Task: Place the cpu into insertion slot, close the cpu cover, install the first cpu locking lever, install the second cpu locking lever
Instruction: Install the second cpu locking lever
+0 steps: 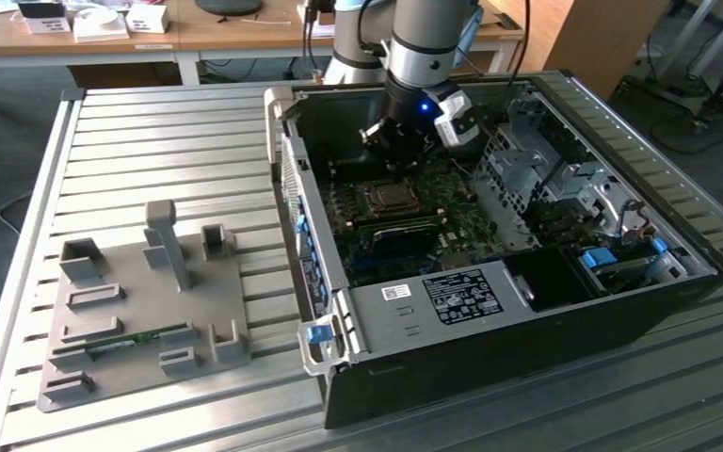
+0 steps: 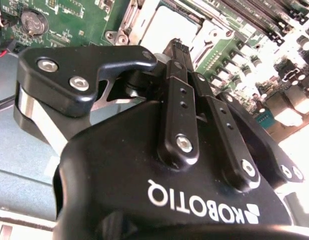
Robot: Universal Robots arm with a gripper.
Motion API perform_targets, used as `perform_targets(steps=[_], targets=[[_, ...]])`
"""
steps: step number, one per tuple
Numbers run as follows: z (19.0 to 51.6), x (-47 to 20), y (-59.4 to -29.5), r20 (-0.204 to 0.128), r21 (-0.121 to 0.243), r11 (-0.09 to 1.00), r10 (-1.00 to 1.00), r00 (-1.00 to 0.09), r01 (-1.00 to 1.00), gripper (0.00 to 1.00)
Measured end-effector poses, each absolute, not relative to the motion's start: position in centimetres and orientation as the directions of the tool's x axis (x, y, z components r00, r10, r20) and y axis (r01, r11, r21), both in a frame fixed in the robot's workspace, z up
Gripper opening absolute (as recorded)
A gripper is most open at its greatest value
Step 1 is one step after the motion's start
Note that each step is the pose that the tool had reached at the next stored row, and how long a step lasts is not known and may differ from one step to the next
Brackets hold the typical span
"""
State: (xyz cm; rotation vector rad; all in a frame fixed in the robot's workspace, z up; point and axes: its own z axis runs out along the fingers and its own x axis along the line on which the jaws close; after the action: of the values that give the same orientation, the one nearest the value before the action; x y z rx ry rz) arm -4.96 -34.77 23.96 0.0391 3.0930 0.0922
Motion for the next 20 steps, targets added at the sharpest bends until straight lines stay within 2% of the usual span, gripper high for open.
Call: perform_targets(steps=[20], targets=[[24.0, -5.0, -37.8, -0.046, 0.065, 0.998, 0.027, -0.999, 0.024, 0.11]])
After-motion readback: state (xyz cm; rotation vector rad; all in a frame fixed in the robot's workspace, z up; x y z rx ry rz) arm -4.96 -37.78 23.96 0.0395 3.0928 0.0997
